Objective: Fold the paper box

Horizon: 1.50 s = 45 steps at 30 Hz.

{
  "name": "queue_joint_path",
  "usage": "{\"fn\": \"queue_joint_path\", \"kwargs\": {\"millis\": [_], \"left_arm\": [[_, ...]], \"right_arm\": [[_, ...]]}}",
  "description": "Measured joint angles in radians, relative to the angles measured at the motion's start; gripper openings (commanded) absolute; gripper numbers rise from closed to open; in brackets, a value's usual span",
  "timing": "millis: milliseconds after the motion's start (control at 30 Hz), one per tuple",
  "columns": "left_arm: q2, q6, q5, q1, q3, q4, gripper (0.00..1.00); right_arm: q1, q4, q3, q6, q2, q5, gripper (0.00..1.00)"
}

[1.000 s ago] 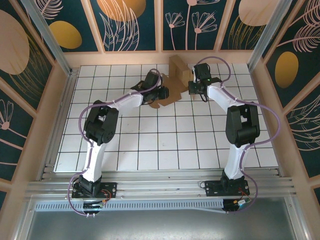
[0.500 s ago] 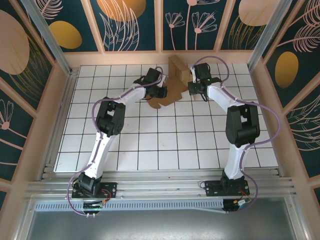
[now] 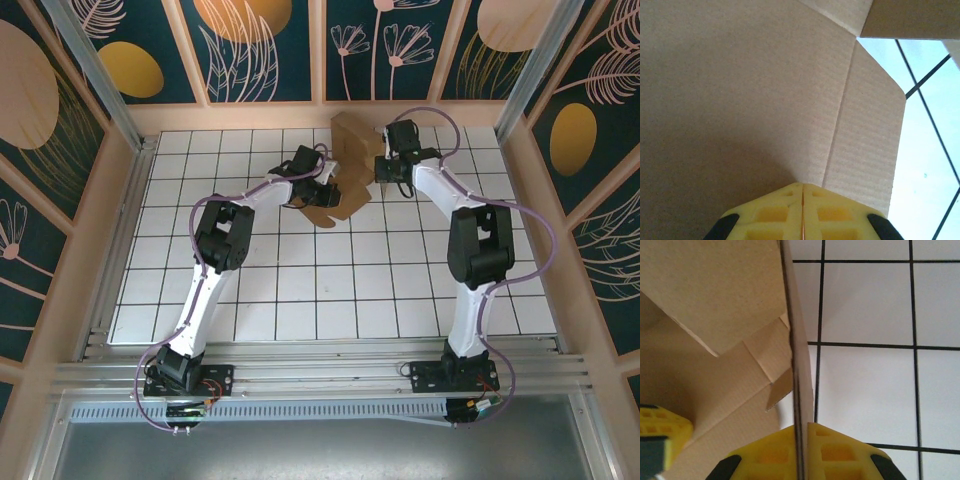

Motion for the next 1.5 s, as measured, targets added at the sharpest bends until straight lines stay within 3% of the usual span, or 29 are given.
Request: {"fn": "queue_joint_path", "kwargs": {"millis": [367,667,867,1067,1500], "left_arm": [[-0.015,-0.056,0.065,0.011,-0.072,0.113,0.09],[-0.018,-0.103,0.113,0.010,-0.099,0.161,0.10],[-0.030,-0.186,0.185,-0.013,-0.155,0.248,0.10],[-0.038,-0.293,0.247,-0.100,-0.208,0.356,0.13],[-0.196,-0.317,0.191,-0.117,-0.332,0.309,0.39]], "right_arm": [[-0.003,0.032,0.013,0.334,0.047,-0.082,0.12],[-0.002,0.129,-0.021,0.457,0.060,-0.120,0.13],[0.011,0.192,-0.037,0.441,0.076,-0.111,0.13],[0.038,0.243,-0.069,0.361,0.082,-0.088,0.13],[0.071,0.323,-0.135,0.133,0.086,0.053,0.13]]}}
